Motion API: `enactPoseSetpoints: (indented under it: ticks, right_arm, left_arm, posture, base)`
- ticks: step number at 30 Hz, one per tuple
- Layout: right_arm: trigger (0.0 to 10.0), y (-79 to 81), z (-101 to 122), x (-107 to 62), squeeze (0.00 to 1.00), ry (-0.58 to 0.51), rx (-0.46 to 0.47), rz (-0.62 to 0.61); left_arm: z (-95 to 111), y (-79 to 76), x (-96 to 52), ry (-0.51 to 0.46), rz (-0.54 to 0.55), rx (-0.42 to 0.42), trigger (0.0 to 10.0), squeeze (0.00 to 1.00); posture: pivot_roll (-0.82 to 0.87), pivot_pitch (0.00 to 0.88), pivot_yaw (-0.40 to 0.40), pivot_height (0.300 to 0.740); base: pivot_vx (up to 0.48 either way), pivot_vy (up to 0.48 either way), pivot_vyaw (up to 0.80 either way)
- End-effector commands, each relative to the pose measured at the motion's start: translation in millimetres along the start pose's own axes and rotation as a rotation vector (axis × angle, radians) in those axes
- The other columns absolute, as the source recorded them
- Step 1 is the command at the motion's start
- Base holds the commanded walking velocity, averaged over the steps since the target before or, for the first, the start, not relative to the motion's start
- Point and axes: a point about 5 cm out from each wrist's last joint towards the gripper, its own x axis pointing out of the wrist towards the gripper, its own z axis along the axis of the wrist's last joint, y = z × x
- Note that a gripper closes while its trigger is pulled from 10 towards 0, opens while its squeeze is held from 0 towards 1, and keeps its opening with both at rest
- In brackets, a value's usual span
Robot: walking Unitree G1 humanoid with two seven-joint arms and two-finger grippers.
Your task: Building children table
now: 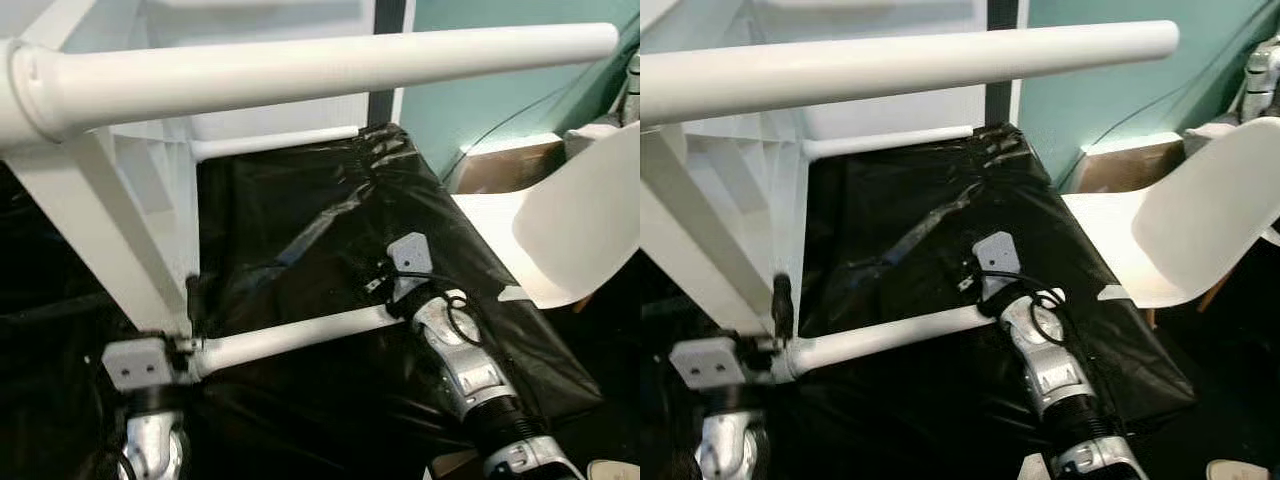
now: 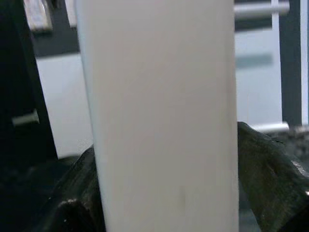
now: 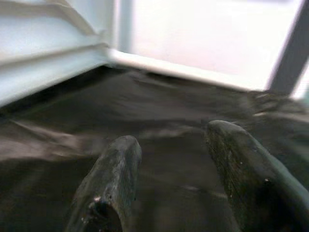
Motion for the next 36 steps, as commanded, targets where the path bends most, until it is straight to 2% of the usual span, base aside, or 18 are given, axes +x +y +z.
enactPoseSetpoints:
  ticks: [1, 2, 3, 4, 5, 7, 12, 13, 15, 16, 18, 20, 21, 26, 30, 32, 33, 36]
  right_arm:
    - [10.0, 1.1, -0.1, -3.0, 0.0, -0.014, -0.119, -0.009]
    - [10.0, -1.7, 3.7, -5.4, 0.0, -0.046, -0.248, -0.023]
    - [10.0, -1.7, 3.7, -5.4, 0.0, -0.046, -0.248, -0.023]
    - [10.0, -3.0, 9.1, -8.6, 0.0, -0.097, -0.391, -0.027]
    - [10.0, -3.0, 9.1, -8.6, 0.0, -0.097, -0.391, -0.027]
    - [10.0, -5.1, 15.2, -16.4, 0.0, -0.167, -0.565, -0.046]
    - [10.0, -10.5, 13.2, -22.6, 0.0, -0.158, -0.589, -0.078]
    - [10.0, -13.2, 9.7, -25.2, 0.0, -0.134, -0.563, -0.085]
    - [10.0, -12.9, 1.0, -30.6, 0.0, -0.075, -0.331, -0.068]
    - [10.0, -12.9, 1.0, -30.6, 0.0, -0.075, -0.331, -0.068]
    - [10.0, -8.4, -5.8, -35.1, 0.0, -0.024, -0.004, -0.051]
    - [10.0, -6.1, -7.2, -36.3, 0.0, -0.016, 0.081, -0.05]
    - [10.0, -6.2, -4.9, -37.0, 1.0, -0.019, 0.192, -0.063]
    - [10.0, -4.8, 5.0, -37.1, 1.0, -0.06, 0.276, -0.067]
    - [10.0, -0.5, 9.7, -37.0, 1.0, -0.076, 0.198, -0.05]
    - [10.0, -1.9, 11.7, -37.0, 1.0, -0.079, 0.079, -0.044]
    - [10.0, -3.0, 12.4, -37.1, 0.0, -0.081, 0.035, -0.043]
    - [10.0, -6.2, 12.7, -37.0, 0.0, -0.07, -0.028, -0.053]
  left_arm:
    - [0.6, -5.0, 1.5, 0.009, -0.032, 0.003, 10.0, 0.0]
    - [2.1, -6.2, 3.3, 0.001, -0.038, 0.006, 10.0, 0.0]
    - [2.1, -6.2, 3.3, 0.001, -0.038, 0.006, 10.0, 0.0]
    - [2.4, -7.2, 4.5, -0.002, -0.046, 0.016, 10.0, 0.0]
    - [2.4, -7.2, 4.5, -0.002, -0.046, 0.016, 10.0, 0.0]
    - [-1.3, -8.2, 4.7, 0.016, -0.054, 0.039, 10.0, 0.0]
    - [-6.6, -7.9, 4.5, 0.04, -0.057, 0.052, 10.0, 0.0]
    - [-8.4, -8.2, 4.9, 0.047, -0.063, 0.052, 10.0, 0.0]
    - [-10.2, -11.2, 6.8, 0.059, -0.085, 0.043, 10.0, 0.0]
    - [-10.2, -11.2, 6.8, 0.059, -0.085, 0.043, 10.0, 0.0]
    - [-11.6, -15.3, 8.8, 0.07, -0.106, 0.036, 10.0, 0.0]
    - [-11.8, -16.4, 9.4, 0.075, -0.11, 0.035, 10.0, 0.0]
    - [-13.1, -17.6, 10.5, 0.08, -0.111, 0.035, 10.0, 0.0]
    - [-17.8, -19.9, 11.8, 0.099, -0.107, 0.039, 10.0, 0.0]
    - [-24.4, -19.2, 8.8, 0.128, -0.095, 0.052, 10.0, 0.0]
    - [-30.9, -17.1, 4.3, 0.164, -0.092, 0.058, 10.0, 0.0]
    - [-33.2, -16.0, 2.4, 0.177, -0.088, 0.062, 10.0, 0.0]
    - [-35.8, -14.7, 0.2, 0.192, -0.084, 0.073, 10.0, 0.0]
  posture:
    - [0.09, 0.0, 0.031, 0.74]
    - [0.09, 0.0, 0.031, 0.74]
    - [0.09, 0.0, 0.031, 0.74]
    - [0.09, 0.0, 0.031, 0.74]
    - [0.09, 0.0, 0.031, 0.74]
    - [0.08, 0.0, 0.04, 0.74]
    - [0.08, 0.0, 0.04, 0.74]
    - [0.06, 0.0, 0.048, 0.74]
    - [0.05, 0.0, 0.055, 0.74]
    - [0.05, 0.0, 0.055, 0.74]
    - [0.03, 0.0, 0.063, 0.74]
    - [0.03, 0.0, 0.063, 0.74]
    - [0.03, 0.0, 0.067, 0.74]
    - [0.02, 0.0, 0.072, 0.74]
    - [0.01, 0.0, 0.079, 0.74]
    - [0.01, 0.0, 0.083, 0.74]
    - [0.01, 0.0, 0.082, 0.74]
    - [0.01, 0.0, 0.082, 0.74]
  base:
    - [0.0, 0.0, 0.0]
    - [0.0, 0.0, 0.0]
    - [0.0, 0.0, 0.0]
    - [0.0, 0.0, 0.0]
    - [0.0, 0.0, 0.0]
    - [0.0, 0.0, 0.0]
    - [0.0, 0.0, 0.0]
    - [0.0, 0.0, 0.0]
    - [0.0, 0.0, 0.0]
    - [0.0, 0.0, 0.0]
    - [0.0, 0.0, 0.0]
    - [0.0, 0.0, 0.0]
    - [0.0, 0.0, 0.0]
    - [0.0, 0.0, 0.0]
    - [0.0, 0.0, 0.0]
    - [0.0, 0.0, 0.0]
    - [0.0, 0.0, 0.0]
    - [0.0, 0.0, 0.0]
